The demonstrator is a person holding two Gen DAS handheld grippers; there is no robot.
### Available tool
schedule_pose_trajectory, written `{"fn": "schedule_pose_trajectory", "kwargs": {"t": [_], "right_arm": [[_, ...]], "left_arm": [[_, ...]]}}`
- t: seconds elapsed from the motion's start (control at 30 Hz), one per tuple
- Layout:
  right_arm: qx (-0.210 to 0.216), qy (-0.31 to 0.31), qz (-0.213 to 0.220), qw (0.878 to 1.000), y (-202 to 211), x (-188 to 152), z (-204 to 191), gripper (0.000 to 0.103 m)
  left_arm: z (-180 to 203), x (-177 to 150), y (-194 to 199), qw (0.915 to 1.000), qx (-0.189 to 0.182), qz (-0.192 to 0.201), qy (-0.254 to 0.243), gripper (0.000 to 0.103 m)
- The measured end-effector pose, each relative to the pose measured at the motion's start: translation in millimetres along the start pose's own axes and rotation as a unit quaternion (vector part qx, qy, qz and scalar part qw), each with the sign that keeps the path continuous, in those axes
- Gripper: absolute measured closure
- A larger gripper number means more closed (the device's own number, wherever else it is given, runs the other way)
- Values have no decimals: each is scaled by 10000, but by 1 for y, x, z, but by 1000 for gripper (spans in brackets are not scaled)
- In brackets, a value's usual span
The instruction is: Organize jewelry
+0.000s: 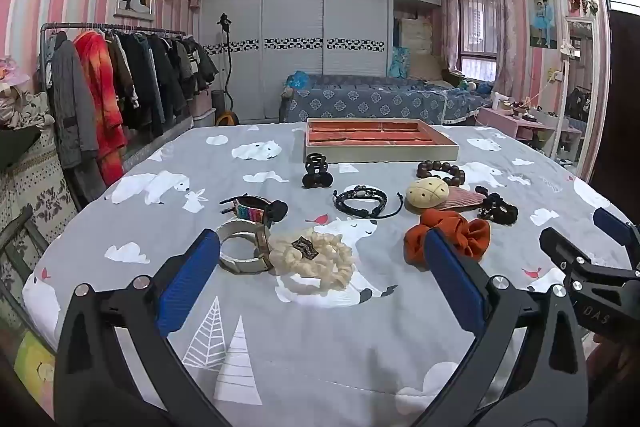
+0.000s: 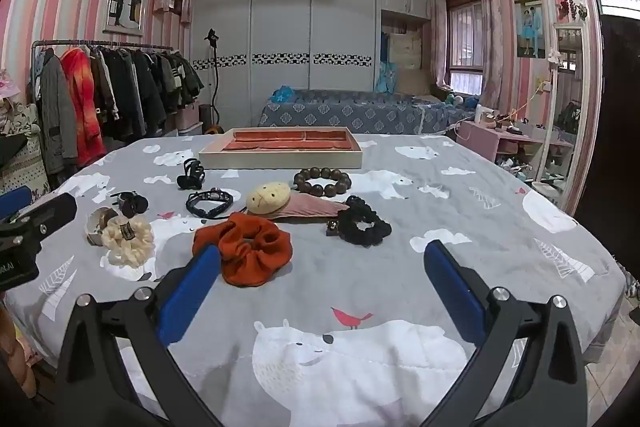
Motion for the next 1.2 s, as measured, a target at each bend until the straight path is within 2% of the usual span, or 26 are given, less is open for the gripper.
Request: {"fn": "schedule_pose_trajectory", "kwargs": {"t": [1.2], "right_arm": [[-43,-31,170,9998,11,8,5,4]], "left_arm": [[4,0,9,9997,94,146,-181,5]]}}
Point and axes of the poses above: each gripper's, at about its wrist camera, not at the fingertips, and y roughly against the way its jaws point, z to its right, x to its top, the point moved 2 cm from there along -y, roughly the way its jaws point, and after that the axes turned 15 degrees about -z, right-handed, at the moved point
